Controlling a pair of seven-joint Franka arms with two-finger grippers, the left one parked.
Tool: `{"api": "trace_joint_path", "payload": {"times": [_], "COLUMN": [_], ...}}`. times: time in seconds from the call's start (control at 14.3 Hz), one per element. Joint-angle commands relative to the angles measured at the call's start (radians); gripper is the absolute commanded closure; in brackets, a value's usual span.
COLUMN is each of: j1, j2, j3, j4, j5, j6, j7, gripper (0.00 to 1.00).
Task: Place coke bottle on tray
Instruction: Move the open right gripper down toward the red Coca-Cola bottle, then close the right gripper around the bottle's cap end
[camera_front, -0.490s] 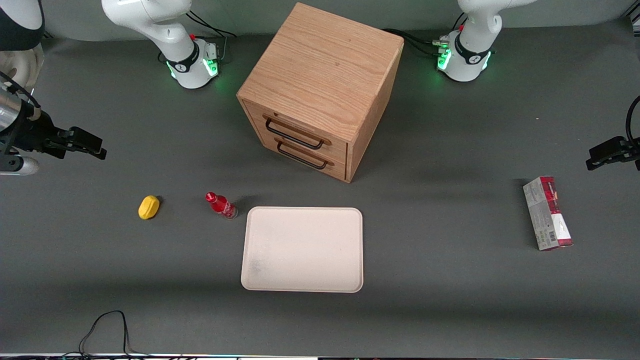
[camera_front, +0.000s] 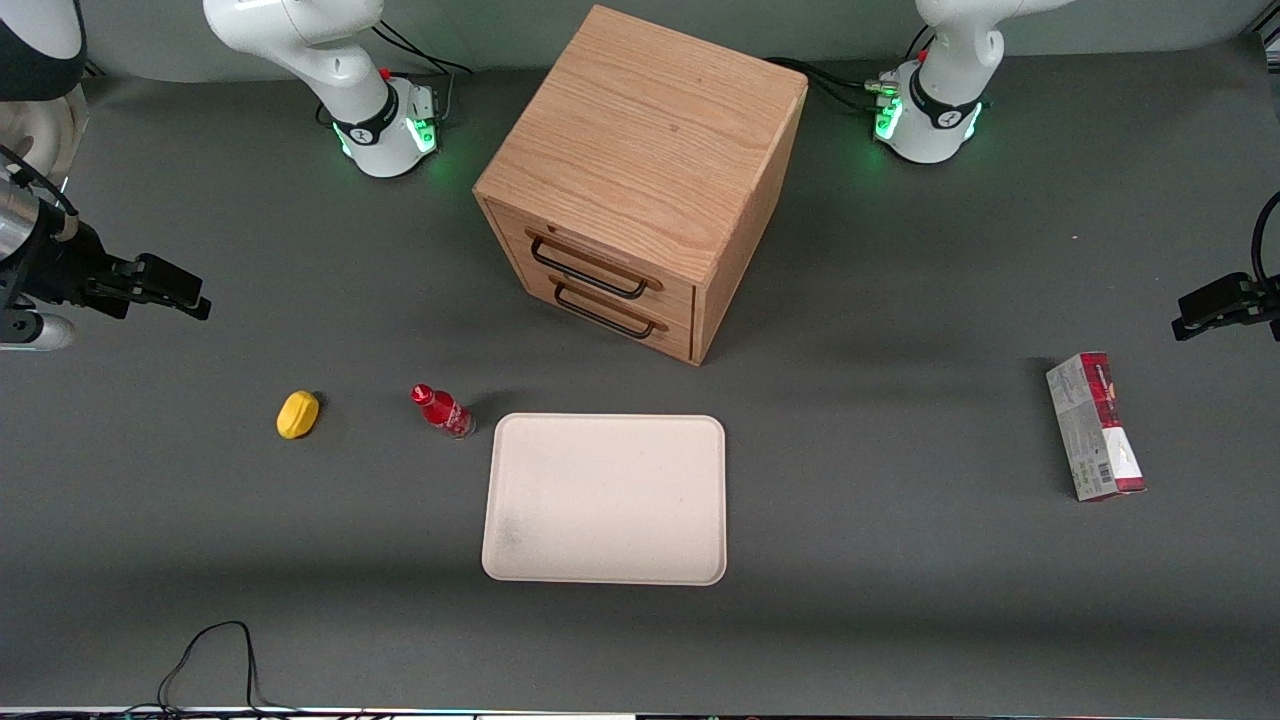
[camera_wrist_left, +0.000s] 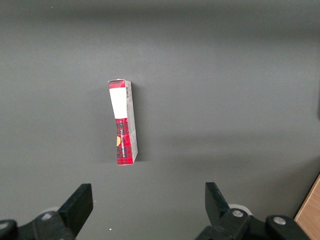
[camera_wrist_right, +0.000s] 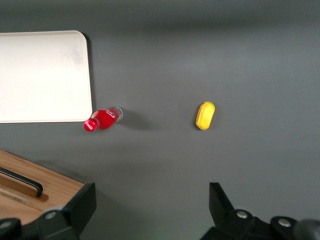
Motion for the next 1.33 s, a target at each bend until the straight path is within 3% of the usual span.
{"api": "trace_joint_path", "payload": {"times": [0.0, 0.35, 0.77, 1.26], "j1": [0.003, -0.001, -0.001, -0.002], "j2": [0.023, 0.059, 0.094, 0.183], "j3": [0.049, 0.181, 0.259, 0.263], "j4": [0.003, -0.228, -0.532, -0.575], "j5": [0.020, 0.020, 0.008, -0.017], "j6": [0.048, 0.371, 0.758, 0.893], "j7": [0.031, 0.103, 0.122, 0.120], "gripper": [0.00, 0.00, 0.00, 0.00]}}
